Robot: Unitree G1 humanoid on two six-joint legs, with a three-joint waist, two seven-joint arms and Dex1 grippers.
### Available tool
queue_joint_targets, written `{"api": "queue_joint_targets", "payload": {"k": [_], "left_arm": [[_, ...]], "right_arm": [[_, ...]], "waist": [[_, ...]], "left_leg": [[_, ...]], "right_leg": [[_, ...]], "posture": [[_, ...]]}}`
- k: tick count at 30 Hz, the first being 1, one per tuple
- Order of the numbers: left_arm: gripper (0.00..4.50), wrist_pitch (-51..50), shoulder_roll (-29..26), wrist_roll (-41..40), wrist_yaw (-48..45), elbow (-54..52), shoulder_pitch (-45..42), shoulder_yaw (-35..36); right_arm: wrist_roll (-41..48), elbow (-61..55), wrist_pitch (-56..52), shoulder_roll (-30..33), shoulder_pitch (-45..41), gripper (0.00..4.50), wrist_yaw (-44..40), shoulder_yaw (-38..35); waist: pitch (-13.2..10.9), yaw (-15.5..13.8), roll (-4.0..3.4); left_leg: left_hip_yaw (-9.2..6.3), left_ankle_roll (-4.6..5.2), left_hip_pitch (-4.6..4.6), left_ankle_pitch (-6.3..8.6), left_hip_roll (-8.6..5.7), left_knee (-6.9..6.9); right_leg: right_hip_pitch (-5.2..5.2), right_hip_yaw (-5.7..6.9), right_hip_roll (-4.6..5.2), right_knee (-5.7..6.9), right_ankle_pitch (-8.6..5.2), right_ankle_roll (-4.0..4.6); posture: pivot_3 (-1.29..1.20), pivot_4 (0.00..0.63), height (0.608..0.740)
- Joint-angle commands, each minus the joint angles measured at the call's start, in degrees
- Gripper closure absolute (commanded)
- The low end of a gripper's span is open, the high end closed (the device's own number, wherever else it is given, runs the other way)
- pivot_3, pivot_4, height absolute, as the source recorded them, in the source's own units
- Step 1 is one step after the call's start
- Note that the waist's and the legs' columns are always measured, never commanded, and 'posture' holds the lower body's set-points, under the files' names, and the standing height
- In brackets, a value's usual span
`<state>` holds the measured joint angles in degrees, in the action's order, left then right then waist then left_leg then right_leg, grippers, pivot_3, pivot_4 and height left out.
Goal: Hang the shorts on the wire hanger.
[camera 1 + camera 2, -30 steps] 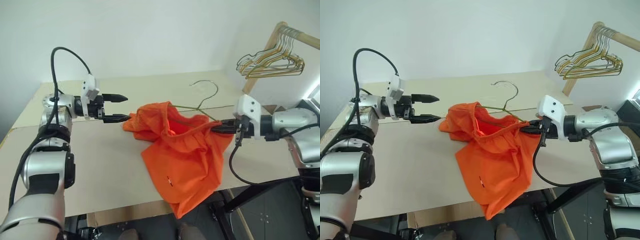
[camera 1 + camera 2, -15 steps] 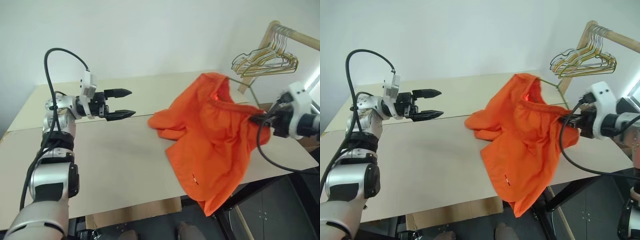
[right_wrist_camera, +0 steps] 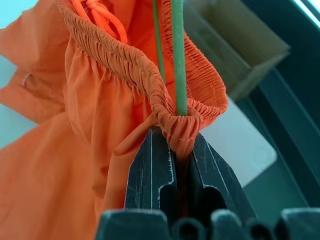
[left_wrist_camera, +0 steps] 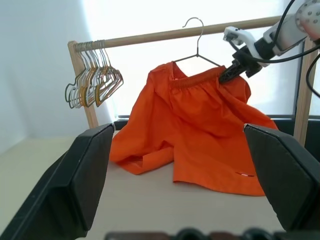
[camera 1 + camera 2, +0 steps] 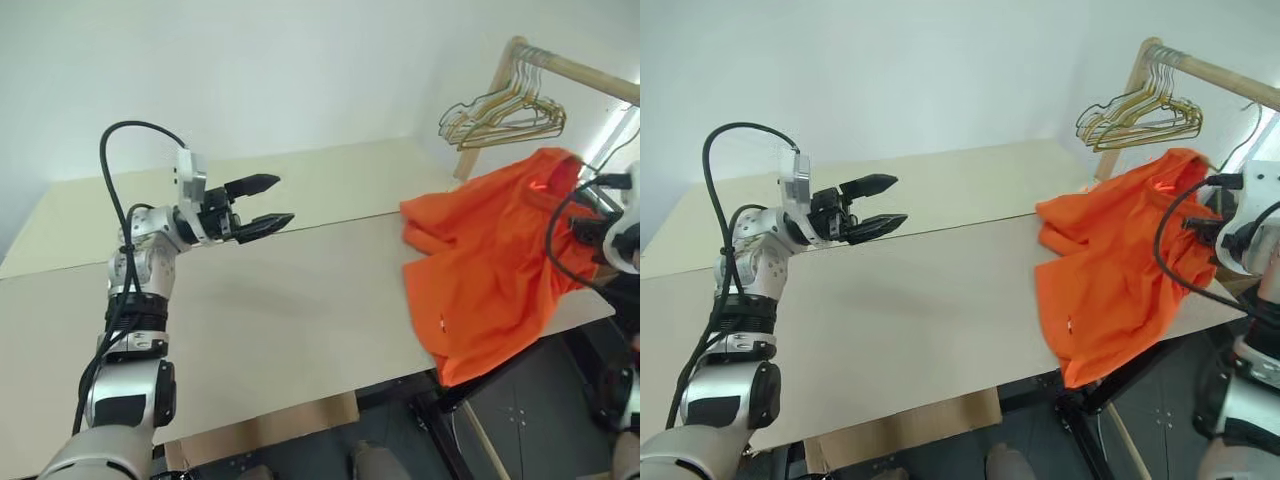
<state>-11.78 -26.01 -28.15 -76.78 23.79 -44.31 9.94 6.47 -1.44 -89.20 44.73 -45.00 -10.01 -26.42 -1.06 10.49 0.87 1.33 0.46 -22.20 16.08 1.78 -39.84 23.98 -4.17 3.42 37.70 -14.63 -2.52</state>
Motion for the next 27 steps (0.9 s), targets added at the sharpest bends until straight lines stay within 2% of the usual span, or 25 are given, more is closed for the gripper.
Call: {"api": "queue_joint_targets", "payload": {"k": [1,5,10,18,27], "left_arm": [[0.00,-1.63,-0.05,-3.62,0.98,-4.64,0.51,1.49],[0.00,-2.54,-0.18,-5.45,1.43,-6.63,1.27,1.83],[0.00,-2.93,0.42,-7.53,2.40,-8.11,2.26,2.80],[0.00,-2.45,1.09,-9.09,3.71,-10.87,4.98,3.14],[0.00,-2.51,0.82,-9.24,4.67,-13.10,7.16,3.02]], "right_arm": [[-5.79,1.00,2.56,-4.74,-5.40,4.48,9.42,-5.00],[-9.05,4.41,9.08,-10.26,-9.10,4.48,17.10,-8.27],[-8.07,16.35,20.42,-11.53,-15.17,4.48,23.26,-13.49],[-2.86,41.76,37.42,-4.79,-23.75,4.48,27.19,-17.47],[4.32,60.36,46.25,2.35,-28.15,4.48,27.66,-18.88]], "waist": [[0.01,0.51,-0.01],[0.03,1.55,-0.04],[0.03,2.38,-0.10],[0.00,2.87,-0.14],[-0.11,2.78,-0.28]], "left_leg": [[-0.02,0.00,0.00,0.00,0.00,-0.01],[-0.05,-0.02,0.13,-0.01,-0.02,0.00],[-0.08,-0.02,0.16,-0.01,-0.05,0.02],[-0.11,0.00,0.81,0.00,-0.06,0.21],[0.02,0.03,1.25,0.02,-0.09,0.78]], "right_leg": [[0.00,0.00,0.00,0.02,0.00,0.00],[-0.13,-0.04,0.03,0.04,0.01,-0.01],[-0.18,-0.03,0.05,0.04,0.01,-0.02],[-0.94,0.01,0.04,-0.36,0.01,-0.04],[-1.66,-0.05,0.03,-0.96,0.06,-0.12]], "posture": [[-0.21,0.000,0.740],[-0.20,0.000,0.740],[-0.19,0.000,0.740],[-0.16,0.000,0.740],[-0.14,0.000,0.740]]}}
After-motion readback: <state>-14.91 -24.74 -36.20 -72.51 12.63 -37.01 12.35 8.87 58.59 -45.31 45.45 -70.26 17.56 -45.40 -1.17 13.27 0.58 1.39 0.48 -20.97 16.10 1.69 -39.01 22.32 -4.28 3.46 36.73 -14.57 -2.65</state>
